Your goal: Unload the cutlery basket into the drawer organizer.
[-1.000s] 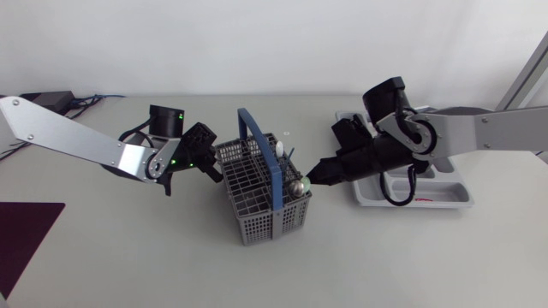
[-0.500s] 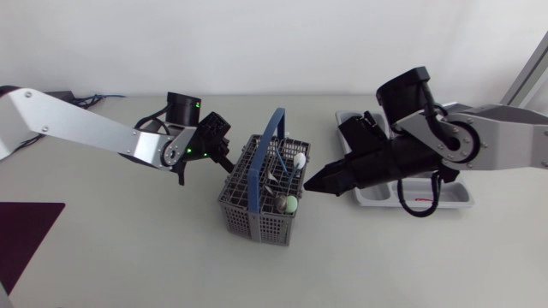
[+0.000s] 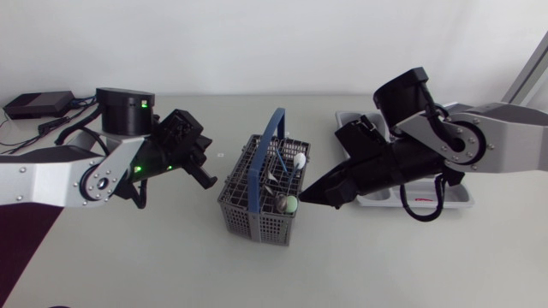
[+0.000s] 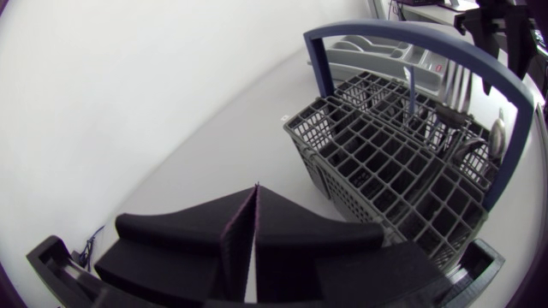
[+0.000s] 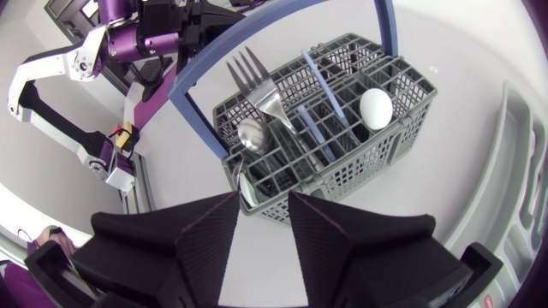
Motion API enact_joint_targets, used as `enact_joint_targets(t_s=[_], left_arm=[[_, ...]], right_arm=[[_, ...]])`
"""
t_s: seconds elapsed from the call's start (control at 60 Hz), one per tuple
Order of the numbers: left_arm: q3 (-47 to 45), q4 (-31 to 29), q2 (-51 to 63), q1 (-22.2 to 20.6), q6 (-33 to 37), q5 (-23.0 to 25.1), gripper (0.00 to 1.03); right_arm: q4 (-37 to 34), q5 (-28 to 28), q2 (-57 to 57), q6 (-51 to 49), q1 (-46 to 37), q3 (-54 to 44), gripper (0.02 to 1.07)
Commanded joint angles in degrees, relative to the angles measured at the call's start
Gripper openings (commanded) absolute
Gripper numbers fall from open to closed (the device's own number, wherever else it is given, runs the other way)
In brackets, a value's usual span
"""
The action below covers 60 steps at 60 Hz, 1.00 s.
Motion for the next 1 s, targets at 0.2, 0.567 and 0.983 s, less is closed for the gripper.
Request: enact_joint_targets(t_s=[0.2, 0.567, 0.983], left_arm=[[-6.71, -5.14, -9.95, -5.11, 0.15, 2.16, 0.16], [-8.2, -15.86, -17.59, -15.22, -4.42, 2.69, 0.16], [-4.69, -27.64, -19.53, -18.65, -7.41, 8.22, 0.16]], right_arm=[[-0.06, -0.18, 0.39, -1.46, 2.0, 0.04, 0.47], [0.73, 0.08, 1.44, -2.07, 2.88, 0.22, 0.39], [1.96, 0.35, 2.76, -1.99, 4.73, -0.05, 0.27]])
